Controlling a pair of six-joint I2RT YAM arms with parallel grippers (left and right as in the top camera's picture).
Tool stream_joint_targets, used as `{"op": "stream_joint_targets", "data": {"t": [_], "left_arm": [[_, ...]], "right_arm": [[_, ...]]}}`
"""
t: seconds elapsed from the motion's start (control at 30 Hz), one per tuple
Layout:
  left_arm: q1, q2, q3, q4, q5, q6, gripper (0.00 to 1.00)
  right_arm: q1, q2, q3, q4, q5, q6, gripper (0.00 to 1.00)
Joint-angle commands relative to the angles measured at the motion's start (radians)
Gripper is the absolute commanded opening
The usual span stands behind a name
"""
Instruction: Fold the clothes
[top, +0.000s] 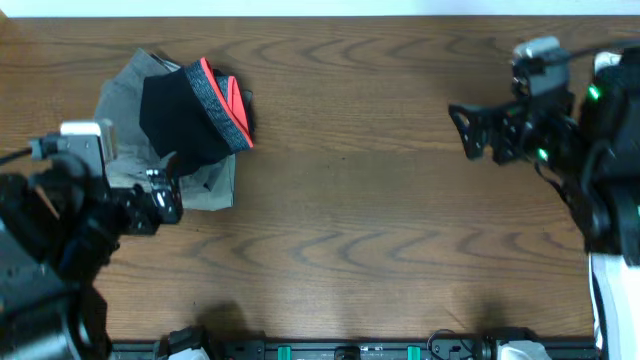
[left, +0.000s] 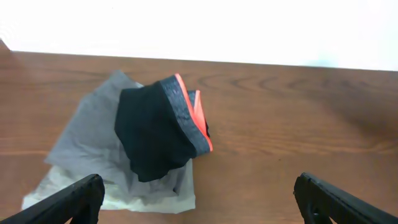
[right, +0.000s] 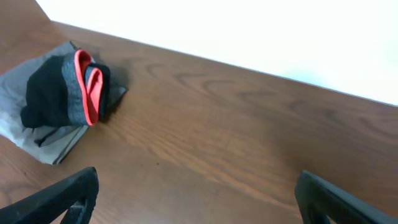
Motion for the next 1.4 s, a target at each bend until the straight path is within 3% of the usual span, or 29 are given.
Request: {"op": "stream_joint_targets", "data": {"t": [0.0,0.5,0.83,1.0,1.37], "left_arm": [[-0.004,-0.031,-0.002,-0.002,-0.022,0.017,0.98],[-0.004,-0.045,-0.002,-0.003,-0.022,0.017,0.98],[-0.004,-0.045,-0.002,-0.002,-0.022,0.017,0.98],[-0.004,-0.045,-0.002,-0.002,-0.022,0.017,0.98],[-0.004,-0.045,-0.002,-0.002,-0.022,0.017,0.98]], "right_arm": [[-0.002,-0.069,0.006,-0.023,0.039,-0.010,0.99],[-0.002,-0.182,0.006,-0.112,-0.033,-0.010,0.99],[-0.004,-0.230,-0.033,-0.027,0.184,-0.021,0.99],[-0.004,-0.364,-0.237,0.131,0.254,-0.021,0.99],[0.010,-0.747,-0.883,0.512,0.256,-0.021,0.99]]}}
